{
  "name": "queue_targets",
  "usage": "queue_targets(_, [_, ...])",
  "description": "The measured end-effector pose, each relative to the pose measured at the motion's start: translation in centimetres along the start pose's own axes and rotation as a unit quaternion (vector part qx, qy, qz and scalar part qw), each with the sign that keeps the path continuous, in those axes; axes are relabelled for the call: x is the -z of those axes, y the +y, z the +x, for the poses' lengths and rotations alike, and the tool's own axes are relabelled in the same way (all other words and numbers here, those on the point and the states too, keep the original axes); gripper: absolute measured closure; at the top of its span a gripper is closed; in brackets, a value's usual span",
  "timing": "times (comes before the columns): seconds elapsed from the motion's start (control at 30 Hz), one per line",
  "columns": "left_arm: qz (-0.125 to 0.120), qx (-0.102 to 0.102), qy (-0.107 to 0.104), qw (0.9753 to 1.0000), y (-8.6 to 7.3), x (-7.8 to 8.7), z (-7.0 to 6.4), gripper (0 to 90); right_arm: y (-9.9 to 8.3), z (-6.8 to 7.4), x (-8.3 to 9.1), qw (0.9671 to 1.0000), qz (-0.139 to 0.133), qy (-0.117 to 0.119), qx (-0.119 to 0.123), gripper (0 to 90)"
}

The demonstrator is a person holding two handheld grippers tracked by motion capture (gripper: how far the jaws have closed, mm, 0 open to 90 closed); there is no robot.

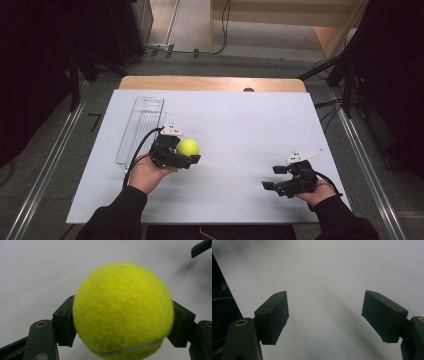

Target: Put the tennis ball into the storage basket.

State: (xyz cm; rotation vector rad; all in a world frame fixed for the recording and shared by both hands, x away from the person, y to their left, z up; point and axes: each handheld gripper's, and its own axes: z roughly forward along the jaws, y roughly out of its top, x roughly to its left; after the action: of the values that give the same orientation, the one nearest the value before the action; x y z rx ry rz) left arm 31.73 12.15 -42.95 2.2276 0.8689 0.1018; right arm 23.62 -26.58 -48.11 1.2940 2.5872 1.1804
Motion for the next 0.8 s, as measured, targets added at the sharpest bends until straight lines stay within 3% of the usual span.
queue_targets(0.8, [-0.005,0.031,0.036,0.9989,0.1,1.7,1.8,26.4,0.0,-0.1,0.0,1.0000,-0.001,-0.001,-0.001,19.7])
